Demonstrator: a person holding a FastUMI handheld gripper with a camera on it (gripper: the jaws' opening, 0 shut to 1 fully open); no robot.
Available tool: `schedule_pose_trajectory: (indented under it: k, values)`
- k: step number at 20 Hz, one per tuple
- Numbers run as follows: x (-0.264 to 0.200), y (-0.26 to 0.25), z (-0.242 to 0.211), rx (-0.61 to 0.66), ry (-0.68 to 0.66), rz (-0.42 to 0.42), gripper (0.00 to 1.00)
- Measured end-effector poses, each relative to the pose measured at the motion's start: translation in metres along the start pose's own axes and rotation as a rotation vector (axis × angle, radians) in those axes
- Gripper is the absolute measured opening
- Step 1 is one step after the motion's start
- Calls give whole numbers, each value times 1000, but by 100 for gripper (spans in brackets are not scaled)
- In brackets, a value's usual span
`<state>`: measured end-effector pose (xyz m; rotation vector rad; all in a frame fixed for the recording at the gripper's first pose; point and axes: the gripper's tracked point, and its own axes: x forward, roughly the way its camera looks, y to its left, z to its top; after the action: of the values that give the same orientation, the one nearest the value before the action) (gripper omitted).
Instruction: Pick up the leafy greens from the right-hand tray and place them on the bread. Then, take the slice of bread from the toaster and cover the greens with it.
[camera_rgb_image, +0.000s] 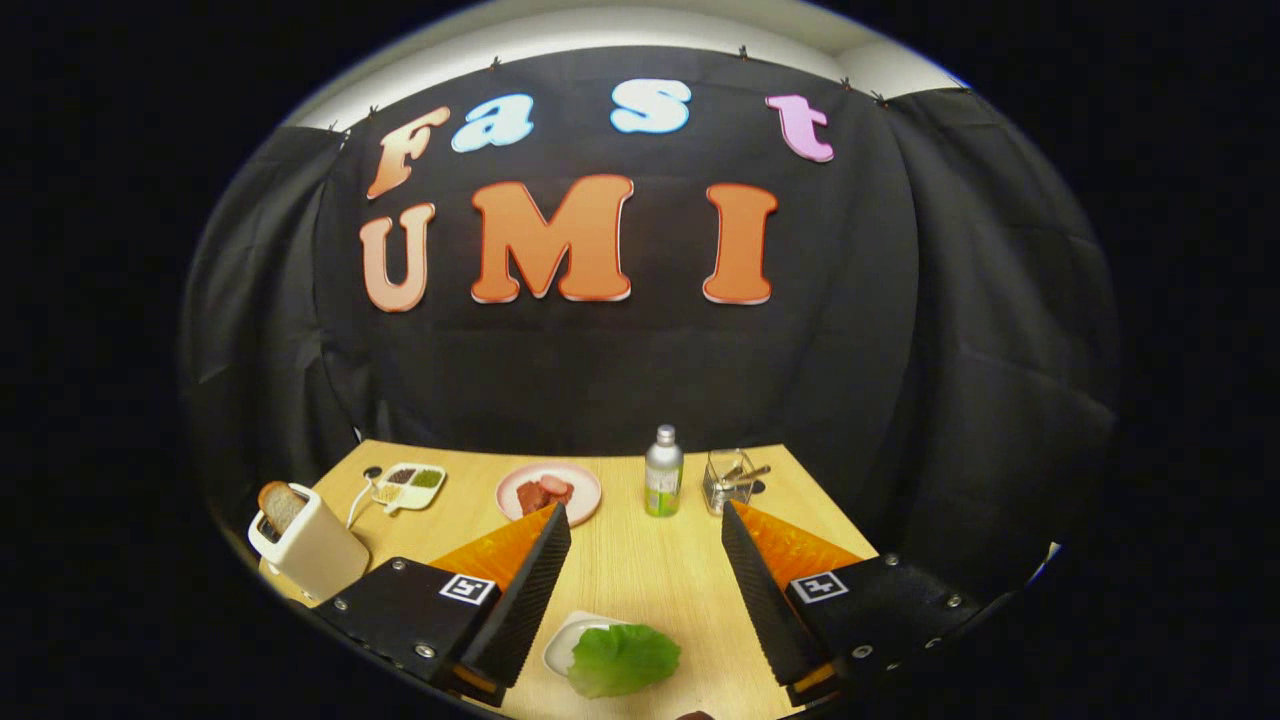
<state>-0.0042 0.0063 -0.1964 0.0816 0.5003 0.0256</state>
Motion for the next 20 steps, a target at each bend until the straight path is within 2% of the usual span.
schedule_pose_trajectory:
  k: [3, 10, 15, 20]
  values:
    - [14, 10, -54, 37, 153, 19, 91]
    - [29, 22, -142, 58, 409, 26, 90]
    - [35, 38, -198, 109, 579, 46, 87]
    - [45, 44, -241, 114, 725, 12, 82]
